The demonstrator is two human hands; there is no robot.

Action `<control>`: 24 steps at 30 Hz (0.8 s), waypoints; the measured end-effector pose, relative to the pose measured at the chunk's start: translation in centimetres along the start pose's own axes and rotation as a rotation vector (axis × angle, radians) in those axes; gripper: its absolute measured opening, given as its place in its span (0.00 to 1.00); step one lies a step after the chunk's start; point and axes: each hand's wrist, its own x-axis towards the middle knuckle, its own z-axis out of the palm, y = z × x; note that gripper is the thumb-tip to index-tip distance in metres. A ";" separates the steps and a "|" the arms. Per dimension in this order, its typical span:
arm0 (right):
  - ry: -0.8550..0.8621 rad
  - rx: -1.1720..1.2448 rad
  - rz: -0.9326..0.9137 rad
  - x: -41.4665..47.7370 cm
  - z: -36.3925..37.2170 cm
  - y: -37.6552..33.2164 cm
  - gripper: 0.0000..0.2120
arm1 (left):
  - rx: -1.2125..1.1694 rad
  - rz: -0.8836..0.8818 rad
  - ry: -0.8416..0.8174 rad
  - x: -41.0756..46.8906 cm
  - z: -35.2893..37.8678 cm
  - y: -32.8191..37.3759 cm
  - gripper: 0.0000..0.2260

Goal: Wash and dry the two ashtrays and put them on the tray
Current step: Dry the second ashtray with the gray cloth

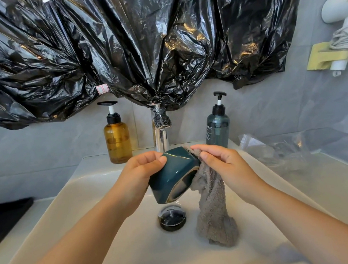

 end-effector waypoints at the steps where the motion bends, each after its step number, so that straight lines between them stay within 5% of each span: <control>1: -0.001 0.021 -0.005 -0.1 -0.1 0.0 0.14 | -0.004 0.000 -0.003 0.0 0.0 0.1 0.11; 13: 0.035 0.054 -0.045 -0.6 0.4 -0.4 0.13 | -0.040 -0.113 -0.072 -0.1 0.7 0.3 0.15; 24: -0.020 -0.123 -0.196 -0.8 1.4 -1.1 0.15 | 0.098 -0.103 -0.047 -0.2 0.9 0.0 0.07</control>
